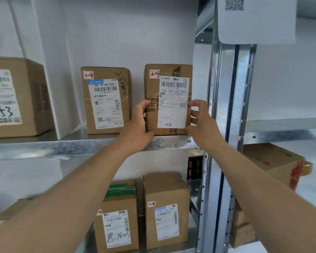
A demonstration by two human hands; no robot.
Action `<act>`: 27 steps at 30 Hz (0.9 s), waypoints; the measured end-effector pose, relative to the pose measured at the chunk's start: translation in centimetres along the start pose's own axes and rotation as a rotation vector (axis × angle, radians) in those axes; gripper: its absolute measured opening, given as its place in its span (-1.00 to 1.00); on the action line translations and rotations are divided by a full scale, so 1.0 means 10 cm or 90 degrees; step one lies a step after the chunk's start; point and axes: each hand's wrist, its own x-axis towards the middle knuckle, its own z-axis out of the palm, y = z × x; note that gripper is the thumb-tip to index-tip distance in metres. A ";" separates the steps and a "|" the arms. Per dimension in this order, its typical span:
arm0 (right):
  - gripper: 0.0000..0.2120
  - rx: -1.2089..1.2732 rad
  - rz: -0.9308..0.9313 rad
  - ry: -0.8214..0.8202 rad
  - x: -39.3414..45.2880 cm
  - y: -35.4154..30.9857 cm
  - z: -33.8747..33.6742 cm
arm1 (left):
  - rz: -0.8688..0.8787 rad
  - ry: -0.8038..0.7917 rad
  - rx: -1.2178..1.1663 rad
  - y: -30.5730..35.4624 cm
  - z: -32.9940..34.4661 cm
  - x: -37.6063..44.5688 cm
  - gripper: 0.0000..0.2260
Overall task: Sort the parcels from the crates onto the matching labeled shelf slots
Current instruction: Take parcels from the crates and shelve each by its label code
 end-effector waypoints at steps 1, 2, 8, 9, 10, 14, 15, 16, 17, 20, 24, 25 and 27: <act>-0.43 -0.015 0.005 0.006 0.04 0.01 0.02 | -0.004 0.003 0.043 -0.01 0.01 0.04 -0.23; -0.43 -0.032 0.011 0.012 0.08 0.02 0.04 | -0.008 0.006 0.087 -0.01 0.02 0.07 -0.24; -0.42 -0.103 0.032 0.014 0.23 0.06 0.17 | -0.085 0.023 0.195 0.00 0.07 0.23 -0.26; -0.42 -0.112 0.032 0.016 0.24 0.06 0.18 | -0.088 0.025 0.201 -0.01 0.07 0.24 -0.26; -0.42 -0.118 0.032 0.020 0.25 0.06 0.19 | -0.088 0.028 0.204 -0.01 0.08 0.25 -0.26; -0.46 -0.133 0.025 0.032 0.25 0.05 0.21 | -0.093 0.024 0.199 0.02 0.09 0.24 -0.28; -0.48 -0.141 0.025 0.032 0.25 0.04 0.21 | -0.096 0.023 0.195 0.03 0.08 0.22 -0.28; -0.50 -0.150 0.025 0.034 0.23 0.04 0.20 | -0.099 0.026 0.188 0.04 0.07 0.21 -0.29; -0.53 -0.155 0.020 0.040 0.22 0.02 0.20 | -0.099 0.032 0.183 0.06 0.06 0.18 -0.30; -0.62 -0.196 -0.051 0.085 0.09 -0.03 0.17 | -0.075 0.048 0.206 0.15 0.03 0.00 -0.39; -0.76 -0.275 -0.170 0.107 -0.38 -0.14 0.25 | -0.012 0.136 0.243 0.23 0.02 -0.48 -0.57; -0.79 -0.290 -0.186 0.098 -0.53 -0.14 0.31 | -0.007 0.159 0.250 0.21 0.03 -0.65 -0.60; -0.81 -0.322 -0.211 0.079 -0.85 -0.12 0.48 | -0.023 0.175 0.277 0.13 0.08 -0.99 -0.62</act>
